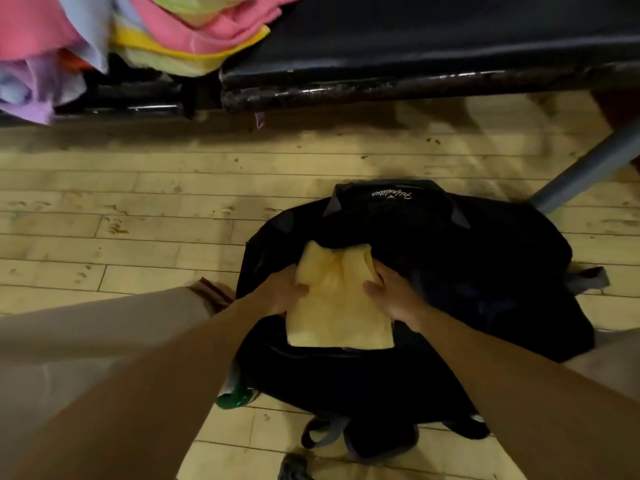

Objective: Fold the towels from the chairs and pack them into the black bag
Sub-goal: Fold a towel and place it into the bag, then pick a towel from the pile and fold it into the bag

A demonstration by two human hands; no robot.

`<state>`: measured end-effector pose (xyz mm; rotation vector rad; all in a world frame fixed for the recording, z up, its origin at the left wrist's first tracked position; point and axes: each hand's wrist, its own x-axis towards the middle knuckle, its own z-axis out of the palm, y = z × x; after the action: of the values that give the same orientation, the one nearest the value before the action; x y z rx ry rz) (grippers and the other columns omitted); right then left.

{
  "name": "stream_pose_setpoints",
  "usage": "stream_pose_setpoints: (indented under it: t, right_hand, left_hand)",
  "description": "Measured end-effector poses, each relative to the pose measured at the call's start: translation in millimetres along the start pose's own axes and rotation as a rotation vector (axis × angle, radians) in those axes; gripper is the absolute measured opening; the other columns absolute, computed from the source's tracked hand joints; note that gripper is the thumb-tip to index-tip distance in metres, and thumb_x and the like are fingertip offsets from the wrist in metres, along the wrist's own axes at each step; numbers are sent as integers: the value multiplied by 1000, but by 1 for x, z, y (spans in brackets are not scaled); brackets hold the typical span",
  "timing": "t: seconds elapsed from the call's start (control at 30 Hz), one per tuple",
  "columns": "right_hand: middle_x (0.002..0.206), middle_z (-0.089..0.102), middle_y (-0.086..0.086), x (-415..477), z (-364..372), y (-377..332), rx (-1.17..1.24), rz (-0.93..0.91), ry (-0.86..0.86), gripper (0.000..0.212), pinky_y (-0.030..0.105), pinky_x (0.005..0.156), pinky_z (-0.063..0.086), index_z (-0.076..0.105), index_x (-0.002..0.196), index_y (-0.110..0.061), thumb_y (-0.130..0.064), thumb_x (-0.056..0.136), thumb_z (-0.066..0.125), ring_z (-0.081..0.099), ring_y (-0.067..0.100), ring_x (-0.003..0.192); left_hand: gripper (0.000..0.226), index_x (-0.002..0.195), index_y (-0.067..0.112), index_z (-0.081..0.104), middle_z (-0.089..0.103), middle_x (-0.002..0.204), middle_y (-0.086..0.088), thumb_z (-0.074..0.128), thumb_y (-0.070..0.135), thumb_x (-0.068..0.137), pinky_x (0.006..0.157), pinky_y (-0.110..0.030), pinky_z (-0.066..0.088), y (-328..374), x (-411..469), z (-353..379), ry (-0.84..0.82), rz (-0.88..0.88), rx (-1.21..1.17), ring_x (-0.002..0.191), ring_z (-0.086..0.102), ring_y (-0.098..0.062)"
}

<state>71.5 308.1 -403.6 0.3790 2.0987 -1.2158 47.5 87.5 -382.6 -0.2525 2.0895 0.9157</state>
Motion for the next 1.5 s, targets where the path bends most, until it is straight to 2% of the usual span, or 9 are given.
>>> stream_pose_setpoints:
  t: [0.13, 0.23, 0.4, 0.67, 0.83, 0.93, 1.23, 1.4, 1.5]
  right_hand:
    - [144, 48, 3, 16, 12, 5, -3, 36, 19, 57, 40, 109, 38, 26, 152, -32, -21, 100, 46, 45, 27, 132]
    - [142, 49, 6, 24, 18, 6, -17, 67, 5, 56, 44, 105, 43, 27, 151, -28, -16, 99, 45, 48, 30, 129]
    - [131, 52, 10, 24, 20, 6, 52, 243, -93, 48, 49, 74, 60, 36, 142, -24, -14, 97, 49, 60, 31, 110]
    - [118, 58, 13, -5, -13, -21, -62, 197, -44, 46, 45, 83, 58, 43, 140, -14, -15, 95, 53, 63, 28, 105]
    - [116, 61, 19, -38, -42, -56, -68, 110, -34, 29, 47, 84, 56, 54, 126, -8, -8, 97, 47, 62, 28, 85]
    - [106, 64, 13, -62, -63, -88, -112, -21, 19, 21, 36, 67, 56, 58, 110, -14, -7, 99, 41, 63, 21, 70]
    - [96, 68, 7, -146, -114, -213, -136, -387, 108, 20, 29, 64, 56, 62, 114, -6, -13, 101, 48, 66, 17, 70]
    - [91, 68, 7, -154, -111, -279, -18, -548, 99, 19, 27, 63, 56, 62, 110, -7, -10, 101, 46, 67, 20, 73]
    - [92, 69, 11, -143, -103, -314, 28, -640, 102, 19, 29, 65, 58, 64, 110, -7, -8, 99, 48, 68, 20, 76]
  left_hand:
    - [51, 146, 9, 30, 43, 143, -12, 46, 22, 98, 101, -38, 42, -8, 25, 0, -14, -38, 161, 127, 45, -28]
    - [39, 137, 4, 38, 49, 131, -19, 39, 16, 100, 83, -43, 53, -5, 36, 5, -6, -76, 256, 116, 53, -35]
    - [40, 141, 11, 33, 45, 135, -15, 36, 18, 102, 79, -41, 55, -3, 37, 16, -24, -197, 203, 119, 49, -35]
    - [35, 129, 7, 46, 55, 116, -11, 44, 19, 96, 81, -35, 49, 23, 2, -4, -20, -245, 68, 103, 56, -24]
    - [27, 117, 6, 57, 64, 114, -9, 46, 20, 97, 76, -31, 50, 65, -39, -26, -32, -85, 134, 94, 62, -21]
    - [25, 118, 13, 57, 66, 113, -7, 43, 19, 99, 80, -30, 50, 90, -79, -47, -30, 81, 145, 95, 64, -19]
    - [15, 104, 16, 59, 67, 90, -2, 47, 9, 97, 69, -22, 47, 153, -180, -126, 76, 531, 93, 74, 64, -12]
    - [18, 100, 22, 60, 68, 93, -5, 49, 9, 96, 75, -24, 50, 155, -196, -178, 209, 654, 5, 79, 66, -15]
    - [21, 104, 22, 57, 68, 87, -2, 51, 5, 93, 79, -35, 52, 142, -198, -206, 473, 725, -16, 80, 68, -18]
